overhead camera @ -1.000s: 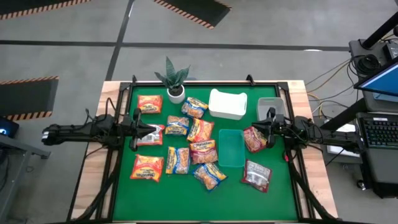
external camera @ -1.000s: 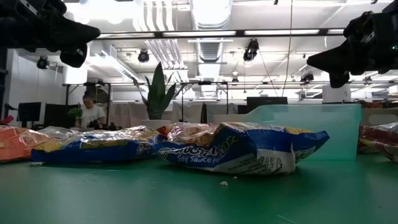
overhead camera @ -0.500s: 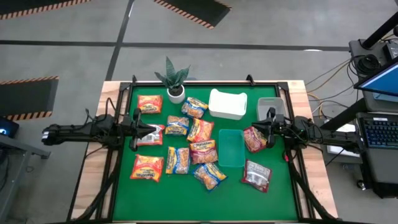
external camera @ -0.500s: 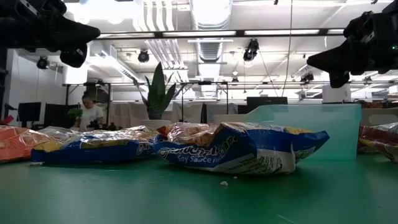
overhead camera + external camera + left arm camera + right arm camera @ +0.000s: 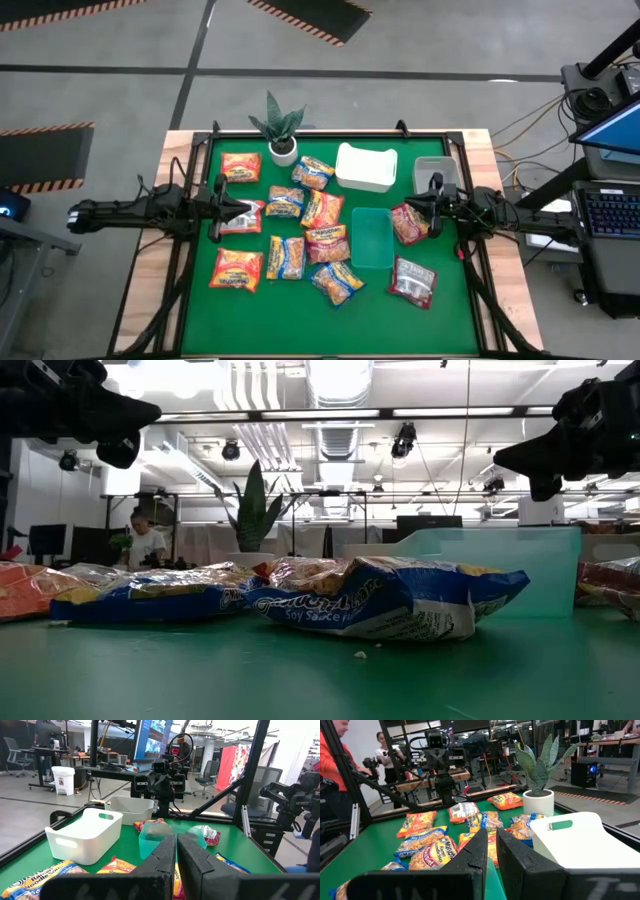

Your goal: Sort Maruchan noodles

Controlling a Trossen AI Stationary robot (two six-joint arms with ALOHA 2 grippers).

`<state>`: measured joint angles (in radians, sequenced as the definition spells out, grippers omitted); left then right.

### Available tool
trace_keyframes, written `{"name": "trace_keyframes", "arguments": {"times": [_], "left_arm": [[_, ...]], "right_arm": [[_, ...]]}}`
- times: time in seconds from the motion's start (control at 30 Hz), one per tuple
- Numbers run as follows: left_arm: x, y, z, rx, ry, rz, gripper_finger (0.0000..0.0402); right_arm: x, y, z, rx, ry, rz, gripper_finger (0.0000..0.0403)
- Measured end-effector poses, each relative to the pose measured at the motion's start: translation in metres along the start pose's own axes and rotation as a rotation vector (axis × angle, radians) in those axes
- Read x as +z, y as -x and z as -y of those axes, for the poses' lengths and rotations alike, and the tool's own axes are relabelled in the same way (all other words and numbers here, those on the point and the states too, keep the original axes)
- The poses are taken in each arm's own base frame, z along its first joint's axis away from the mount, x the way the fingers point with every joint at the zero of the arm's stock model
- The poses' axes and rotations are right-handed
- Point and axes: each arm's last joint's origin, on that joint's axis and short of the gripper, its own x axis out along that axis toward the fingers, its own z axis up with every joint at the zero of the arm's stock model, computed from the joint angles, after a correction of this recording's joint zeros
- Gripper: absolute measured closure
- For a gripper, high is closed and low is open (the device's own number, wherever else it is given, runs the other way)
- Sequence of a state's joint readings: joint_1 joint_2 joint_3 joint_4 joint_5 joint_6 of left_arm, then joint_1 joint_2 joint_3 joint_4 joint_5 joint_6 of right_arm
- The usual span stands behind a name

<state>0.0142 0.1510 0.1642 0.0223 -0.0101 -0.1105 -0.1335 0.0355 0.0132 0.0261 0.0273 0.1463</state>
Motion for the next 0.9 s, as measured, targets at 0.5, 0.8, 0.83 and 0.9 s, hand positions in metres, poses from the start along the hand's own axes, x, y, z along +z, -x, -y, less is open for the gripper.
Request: {"name": "trace_keyframes", "arguments": {"times": [0.5,0.8,0.83,0.9], "left_arm": [[0.0,0.0,0.0,0.0,0.0,0.0,0.0402],[0.0,0.0,0.0,0.0,0.0,0.0,0.0402],[0.0,0.0,0.0,0.0,0.0,0.0,0.0402],[0.0,0.0,0.0,0.0,0.0,0.0,0.0402]], "right_arm": [[0.0,0.0,0.0,0.0,0.0,0.0,0.0374],[0.0,0.0,0.0,0.0,0.0,0.0,0.0374],[0.0,0.0,0.0,0.0,0.0,0.0,0.0374],[0.0,0.0,0.0,-0.001,0.012,0.0,0.0374]]}}
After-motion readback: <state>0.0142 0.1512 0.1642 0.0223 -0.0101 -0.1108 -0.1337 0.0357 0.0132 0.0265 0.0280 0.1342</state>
